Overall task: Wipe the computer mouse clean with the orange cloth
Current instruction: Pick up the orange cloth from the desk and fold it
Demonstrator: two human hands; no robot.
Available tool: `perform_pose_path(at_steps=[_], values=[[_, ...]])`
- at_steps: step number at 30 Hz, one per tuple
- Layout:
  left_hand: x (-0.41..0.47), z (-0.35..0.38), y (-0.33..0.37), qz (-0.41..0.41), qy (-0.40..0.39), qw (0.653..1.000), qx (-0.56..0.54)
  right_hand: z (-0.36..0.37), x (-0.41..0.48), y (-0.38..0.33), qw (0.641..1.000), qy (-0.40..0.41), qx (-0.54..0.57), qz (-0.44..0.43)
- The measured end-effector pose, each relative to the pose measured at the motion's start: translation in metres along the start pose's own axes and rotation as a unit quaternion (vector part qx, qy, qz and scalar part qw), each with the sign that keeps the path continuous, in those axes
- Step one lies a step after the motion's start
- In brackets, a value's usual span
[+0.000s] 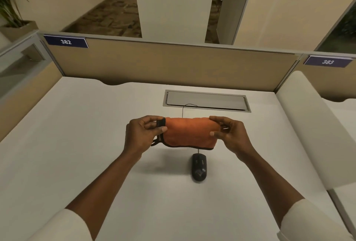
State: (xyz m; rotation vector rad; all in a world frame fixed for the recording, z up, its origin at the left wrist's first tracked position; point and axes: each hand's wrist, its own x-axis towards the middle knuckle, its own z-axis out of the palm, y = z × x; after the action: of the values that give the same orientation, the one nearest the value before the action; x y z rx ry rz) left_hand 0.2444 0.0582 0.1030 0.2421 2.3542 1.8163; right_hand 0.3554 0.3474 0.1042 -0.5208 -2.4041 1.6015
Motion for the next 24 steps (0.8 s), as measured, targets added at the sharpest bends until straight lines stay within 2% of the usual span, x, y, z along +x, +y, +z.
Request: perform_pose_path(at_steps=[4, 9, 12, 15, 18, 22, 24], values=[[-0.016, 0.027, 0.008, 0.044, 0.063, 0.993, 0.094, -0.031, -0.002, -0.002, 0.988, -0.026, -0.148, -0.046], [-0.039, 0.047, 0.010, 0.093, 0.106, 0.969, 0.203, -0.052, -0.004, -0.002, 0.966, -0.042, -0.239, -0.086], [-0.044, 0.045, 0.006, 0.094, 0.084, 0.977, 0.170, -0.053, -0.004, 0.004, 0.983, -0.025, -0.178, -0.049], [-0.047, 0.044, 0.002, 0.015, 0.039, 0.996, 0.085, -0.047, -0.003, 0.012, 0.998, -0.019, -0.047, 0.026], [-0.050, 0.043, -0.006, -0.032, 0.014, 0.998, 0.050, -0.036, -0.010, 0.021, 0.998, -0.019, 0.047, 0.041], [-0.052, 0.038, -0.016, -0.088, 0.004, 0.996, -0.007, -0.011, -0.025, 0.031, 0.995, 0.009, 0.077, 0.055], [-0.061, 0.041, -0.024, -0.121, -0.008, 0.992, -0.043, 0.001, -0.031, 0.033, 0.992, 0.053, 0.077, 0.085]])
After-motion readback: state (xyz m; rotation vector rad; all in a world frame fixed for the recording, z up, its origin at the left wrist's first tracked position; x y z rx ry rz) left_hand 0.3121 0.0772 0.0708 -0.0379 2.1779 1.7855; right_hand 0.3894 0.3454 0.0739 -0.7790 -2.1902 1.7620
